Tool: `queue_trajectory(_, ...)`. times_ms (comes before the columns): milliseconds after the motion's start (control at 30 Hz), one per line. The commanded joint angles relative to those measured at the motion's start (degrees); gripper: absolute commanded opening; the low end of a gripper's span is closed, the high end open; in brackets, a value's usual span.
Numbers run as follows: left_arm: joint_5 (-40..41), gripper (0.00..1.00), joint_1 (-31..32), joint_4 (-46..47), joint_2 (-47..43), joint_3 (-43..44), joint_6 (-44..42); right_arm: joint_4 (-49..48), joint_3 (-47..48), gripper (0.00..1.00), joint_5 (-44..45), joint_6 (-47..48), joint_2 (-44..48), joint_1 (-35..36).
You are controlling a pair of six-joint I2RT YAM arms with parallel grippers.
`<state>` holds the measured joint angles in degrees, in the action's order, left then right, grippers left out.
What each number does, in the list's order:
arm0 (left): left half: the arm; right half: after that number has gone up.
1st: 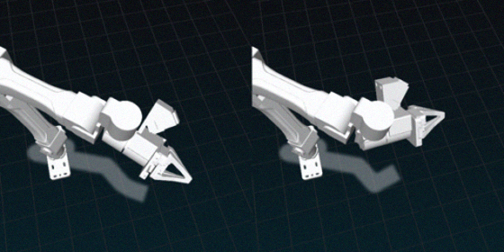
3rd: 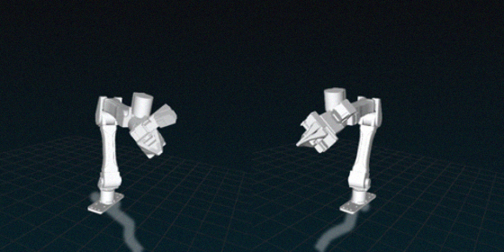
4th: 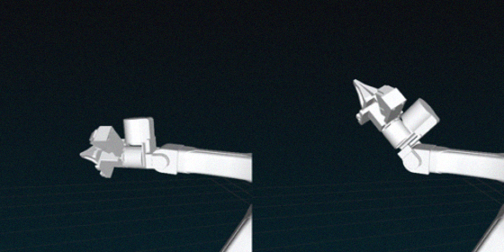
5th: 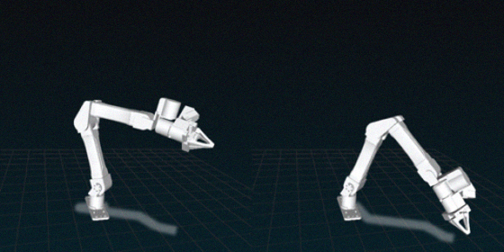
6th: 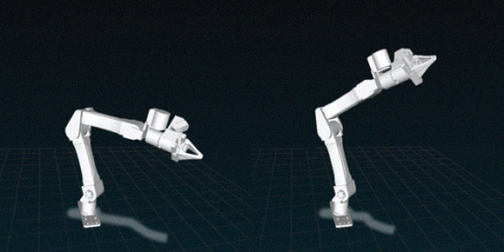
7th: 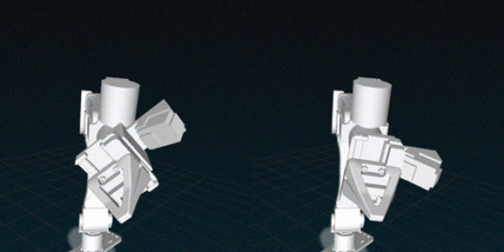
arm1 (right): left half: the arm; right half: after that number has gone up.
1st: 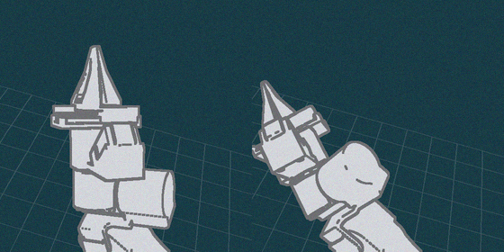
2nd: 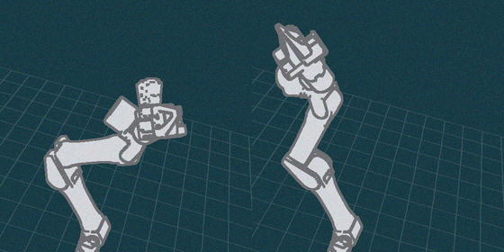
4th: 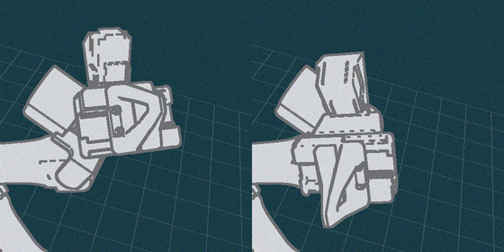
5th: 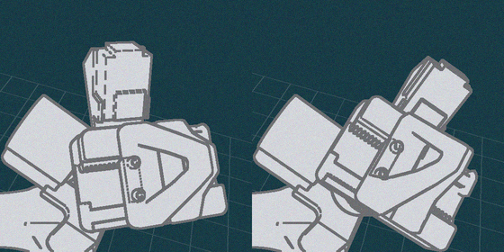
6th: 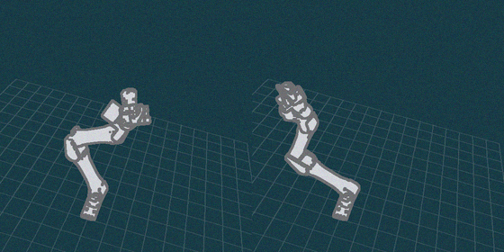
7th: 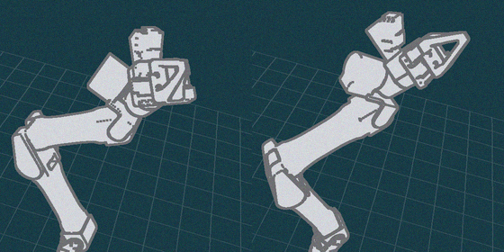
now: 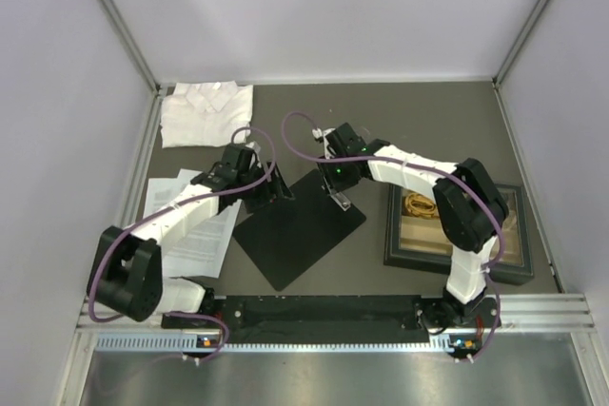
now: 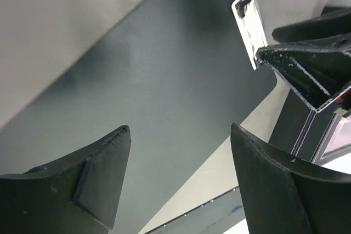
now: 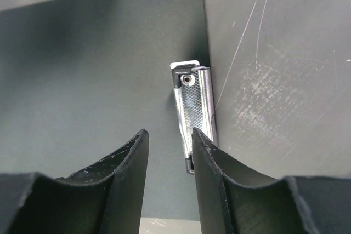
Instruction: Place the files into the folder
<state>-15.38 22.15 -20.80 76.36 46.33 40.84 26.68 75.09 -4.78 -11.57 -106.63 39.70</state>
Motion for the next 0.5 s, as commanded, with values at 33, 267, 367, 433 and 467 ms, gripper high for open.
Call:
queue_trajectory(33, -5.36, 0.77, -0.18, 8.13, 1.68, -2.11, 1.08, -0.48, 2.26, 0.37, -0.14, 2.25, -1.74, 0.9)
queue_trajectory(267, -4.31, 0.74, -0.09, 9.89, 4.06, -4.31, 2.67, -2.59, 0.06, 0.33, -0.76, 1.55, -2.27, 0.9)
queue_trajectory(367, -3.78, 0.74, -0.18, 10.51, 5.11, -5.02, 2.75, -2.33, 0.23, 0.3, -0.59, 1.47, -2.97, 0.9)
queue_trajectory(433, -3.7, 0.75, -0.18, 10.69, 6.43, -5.45, 2.93, -2.16, 0.23, 0.3, 0.55, 0.94, -3.06, 0.99)
queue_trajectory(467, -3.35, 0.75, -0.18, 10.95, 6.7, -5.72, 3.1, -1.89, 0.32, 0.3, 0.91, 0.94, -2.97, 0.9)
